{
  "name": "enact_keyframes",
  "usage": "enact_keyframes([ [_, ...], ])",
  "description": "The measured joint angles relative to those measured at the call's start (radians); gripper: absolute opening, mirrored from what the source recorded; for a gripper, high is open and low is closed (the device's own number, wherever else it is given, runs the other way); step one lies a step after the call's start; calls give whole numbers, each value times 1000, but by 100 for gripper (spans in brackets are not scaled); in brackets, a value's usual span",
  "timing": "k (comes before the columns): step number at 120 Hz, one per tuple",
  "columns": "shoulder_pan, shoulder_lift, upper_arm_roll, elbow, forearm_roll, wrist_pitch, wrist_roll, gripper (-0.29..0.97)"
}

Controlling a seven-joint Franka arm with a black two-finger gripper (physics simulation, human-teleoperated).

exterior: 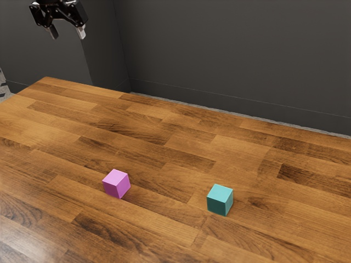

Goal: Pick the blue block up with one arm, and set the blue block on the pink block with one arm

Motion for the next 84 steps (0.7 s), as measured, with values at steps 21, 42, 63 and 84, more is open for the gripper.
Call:
enact_keyframes([
  [21, -2, -1, 1, 0, 2, 0, -4, 66],
  [42, -30, -51, 1, 58, 16, -1, -11, 66],
  [63, -166, -126, -3, 113, 40, -3, -19, 66],
  [84, -217, -128, -2, 111, 46, -1, -26, 66],
])
